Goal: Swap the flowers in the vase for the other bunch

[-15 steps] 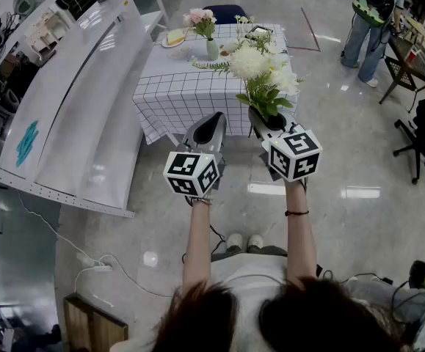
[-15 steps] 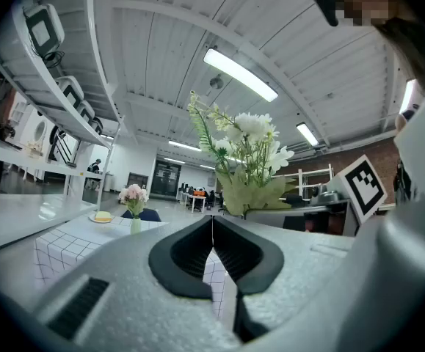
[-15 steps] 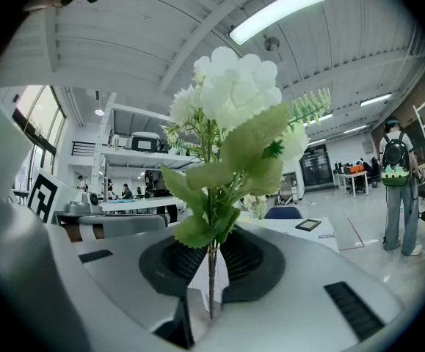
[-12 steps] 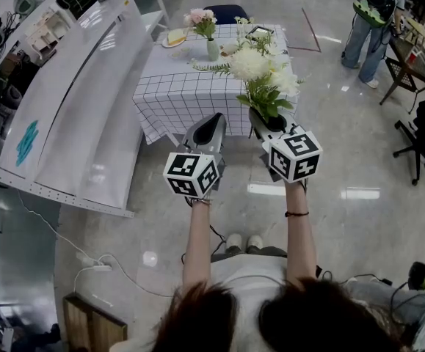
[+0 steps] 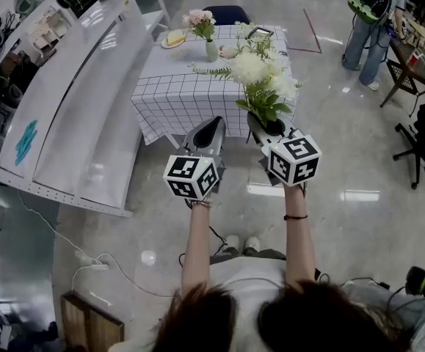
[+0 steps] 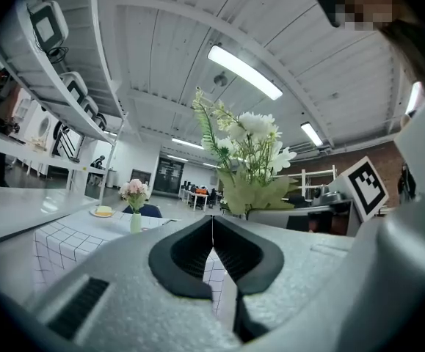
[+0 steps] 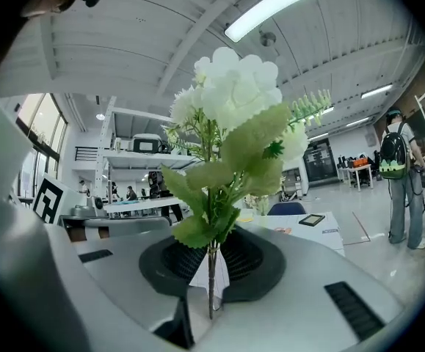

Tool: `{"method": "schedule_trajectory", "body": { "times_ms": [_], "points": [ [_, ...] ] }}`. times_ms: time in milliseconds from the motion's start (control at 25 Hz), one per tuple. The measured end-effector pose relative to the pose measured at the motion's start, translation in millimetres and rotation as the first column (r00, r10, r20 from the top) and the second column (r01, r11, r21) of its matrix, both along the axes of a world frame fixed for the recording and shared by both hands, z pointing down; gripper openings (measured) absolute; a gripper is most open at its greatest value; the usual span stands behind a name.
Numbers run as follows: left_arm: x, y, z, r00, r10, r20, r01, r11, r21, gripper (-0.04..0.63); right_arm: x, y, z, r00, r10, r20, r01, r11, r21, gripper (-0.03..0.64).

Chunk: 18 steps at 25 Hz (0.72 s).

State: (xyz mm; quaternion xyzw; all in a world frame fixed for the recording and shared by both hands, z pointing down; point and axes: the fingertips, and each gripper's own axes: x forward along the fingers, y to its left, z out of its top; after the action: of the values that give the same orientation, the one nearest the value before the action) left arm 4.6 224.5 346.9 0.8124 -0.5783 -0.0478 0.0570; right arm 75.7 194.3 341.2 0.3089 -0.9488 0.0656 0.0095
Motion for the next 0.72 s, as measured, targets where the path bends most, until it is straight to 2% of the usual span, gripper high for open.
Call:
{"method": "schedule_trajectory", "body": {
  "times_ms": [400,720],
  "points": [
    [3.3,0.8,8.5,0.999,-0.049,-0.002,0.049,0.999,-0.002,0.012,4.4,-7.0,0.3,0.999,-0.028,0.027,0.028,1.000,-0.004,0.052],
    [-9.5,-2.9,14.1,0.997,-0.082,0.002,0.082,0.996,-0.017,0.012,-7.9,-13.6,4.7,0.998,-0.055,0.044,0.056,0.998,-0.021,0.052]
  ]
}}
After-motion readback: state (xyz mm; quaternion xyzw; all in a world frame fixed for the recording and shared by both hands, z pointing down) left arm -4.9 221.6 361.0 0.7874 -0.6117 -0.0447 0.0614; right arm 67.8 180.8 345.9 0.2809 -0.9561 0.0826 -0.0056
